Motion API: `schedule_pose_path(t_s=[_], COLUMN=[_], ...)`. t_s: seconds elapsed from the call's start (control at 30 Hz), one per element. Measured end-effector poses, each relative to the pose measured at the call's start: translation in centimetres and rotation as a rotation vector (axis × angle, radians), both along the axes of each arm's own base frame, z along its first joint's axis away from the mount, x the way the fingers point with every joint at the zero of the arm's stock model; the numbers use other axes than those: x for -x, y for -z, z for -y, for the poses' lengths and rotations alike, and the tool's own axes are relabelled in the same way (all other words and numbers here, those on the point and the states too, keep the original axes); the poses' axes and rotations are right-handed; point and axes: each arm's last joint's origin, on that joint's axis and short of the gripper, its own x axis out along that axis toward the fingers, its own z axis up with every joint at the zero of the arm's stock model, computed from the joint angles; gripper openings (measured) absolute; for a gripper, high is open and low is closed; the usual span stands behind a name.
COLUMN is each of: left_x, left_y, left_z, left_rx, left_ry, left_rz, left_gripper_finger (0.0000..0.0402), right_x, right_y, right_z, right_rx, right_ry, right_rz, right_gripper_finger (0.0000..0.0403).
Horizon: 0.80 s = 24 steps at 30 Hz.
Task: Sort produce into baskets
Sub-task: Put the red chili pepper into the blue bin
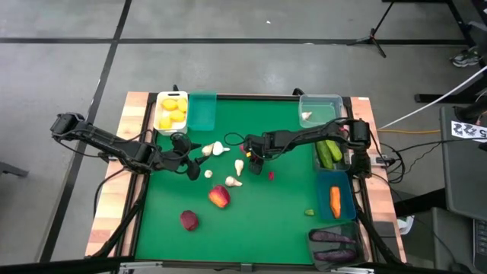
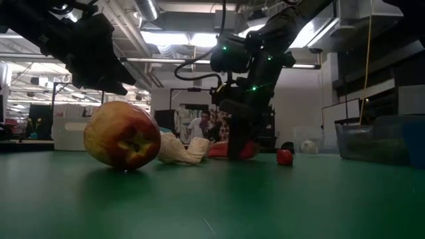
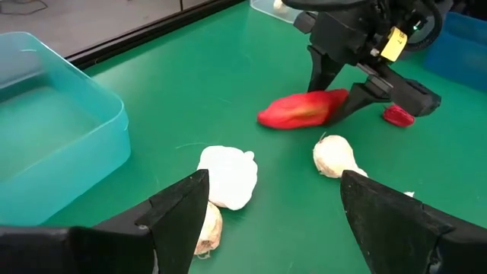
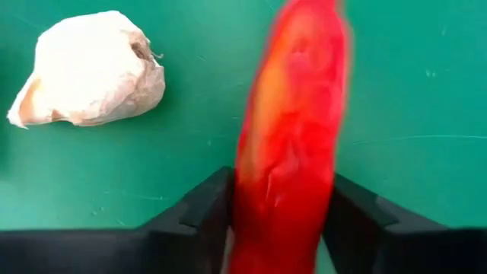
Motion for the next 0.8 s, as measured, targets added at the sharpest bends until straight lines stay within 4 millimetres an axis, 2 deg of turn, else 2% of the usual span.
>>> schedule_pose_path(t_s=[0.17,0.57,0.7,0.8], left_x=[0.0,0.2,0.3,0.3], left_y=[0.0,0.3,0.4,0.4], left_z=[0.0,-0.1,-0.1,-0.1], left_rx=[0.001,0.007,0.011,0.013], left_ry=[-0.001,-0.011,-0.016,-0.018], left_rz=[0.001,-0.026,-0.038,-0.035], left_gripper_finger=[0.0290,0.0290,0.0290,0.0290], right_x=[0.0,0.7,1.3,2.1], right_y=[0.0,-0.6,-2.1,-4.0], right_z=[-0.1,-0.7,-1.6,-2.4], right_rx=[-0.008,-0.044,-0.041,-0.035], right_ry=[0.008,0.020,0.000,0.001], right_rz=[0.001,-0.038,-0.045,-0.052], right_gripper_finger=[0.0110,0.0126,0.0113,0.0112])
